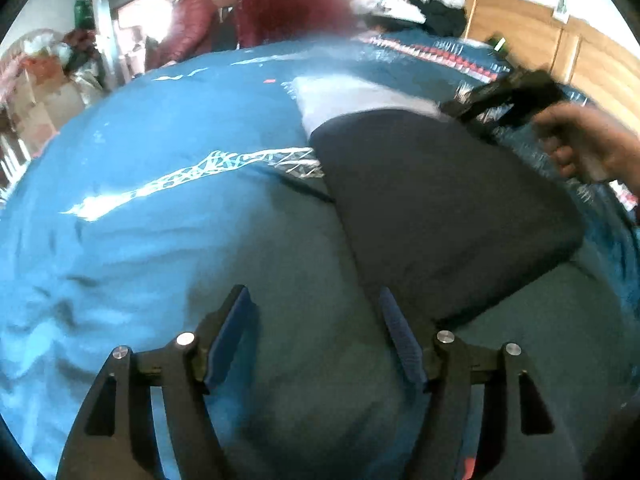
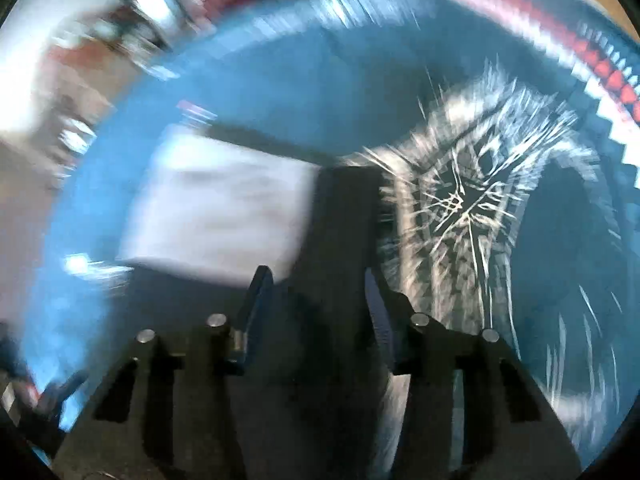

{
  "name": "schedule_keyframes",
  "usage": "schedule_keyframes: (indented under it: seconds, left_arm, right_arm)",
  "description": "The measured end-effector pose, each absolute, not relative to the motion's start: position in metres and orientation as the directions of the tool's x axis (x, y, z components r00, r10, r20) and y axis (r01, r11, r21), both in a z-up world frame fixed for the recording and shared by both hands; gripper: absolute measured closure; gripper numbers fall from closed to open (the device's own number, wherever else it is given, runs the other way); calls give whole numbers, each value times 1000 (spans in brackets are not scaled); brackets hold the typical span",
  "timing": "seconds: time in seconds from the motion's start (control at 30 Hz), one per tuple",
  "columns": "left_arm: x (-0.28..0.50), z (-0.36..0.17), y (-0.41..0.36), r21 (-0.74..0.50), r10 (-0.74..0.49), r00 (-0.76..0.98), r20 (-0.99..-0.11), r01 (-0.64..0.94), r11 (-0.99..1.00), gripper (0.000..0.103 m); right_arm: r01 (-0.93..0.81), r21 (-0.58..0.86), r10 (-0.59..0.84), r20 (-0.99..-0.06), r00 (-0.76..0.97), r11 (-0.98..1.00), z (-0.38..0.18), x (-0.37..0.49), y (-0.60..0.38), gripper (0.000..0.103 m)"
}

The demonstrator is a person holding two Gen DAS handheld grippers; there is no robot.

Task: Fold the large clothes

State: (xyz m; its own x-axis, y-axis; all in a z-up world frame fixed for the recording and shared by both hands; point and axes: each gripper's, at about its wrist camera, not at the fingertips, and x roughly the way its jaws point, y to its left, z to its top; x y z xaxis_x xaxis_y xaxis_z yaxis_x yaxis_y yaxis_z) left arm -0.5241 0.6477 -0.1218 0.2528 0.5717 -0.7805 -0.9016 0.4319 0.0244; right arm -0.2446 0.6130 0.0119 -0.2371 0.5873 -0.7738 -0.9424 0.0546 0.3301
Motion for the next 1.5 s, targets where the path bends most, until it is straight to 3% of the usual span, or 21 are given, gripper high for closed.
schedule_keyframes:
  seconds: [0.07,0.13,0.3,0.5,0.57,0.67,1.03,1.5]
  left_arm:
    - [-526,-121,639,33,576,239,-782,-907,421,33]
    - [-527,-123,630,45,578,217,-787,-914,404,33]
    - [-522,-121,597,12,592,225,-774,-929,369,32]
    - [-507,-158,596,53,562,159,-812,-938,342,15]
    - [-506,-160,593,76,586,141,-798,-941,329,10]
    - [-508,-160,595,75,571,116,-813,-951,301,0]
    - [-510,-165,602,40,577,135,-806,-959,280,0]
    - [-506,-170,599,84,612,112,-783,-955,283,0]
  right_arm:
    - [-957,289,673,-712,-199,22,40,-264,550,18]
    - [-967,253,723,-672,-162,19,43,-281,483,5]
    - [-954,266,667,-737,-110,137,-6,-296,388,6]
    - [-957,165,558,-830,-4,238,-60,-297,366,6]
    - [-966,120,568,-823,31,228,-65,-302,359,0]
    - [-965,114,560,-828,40,238,-64,-301,362,0]
    - [-965,67,545,-834,84,252,-71,-307,367,0]
    - [-963,91,563,-823,71,255,-75,-303,366,0]
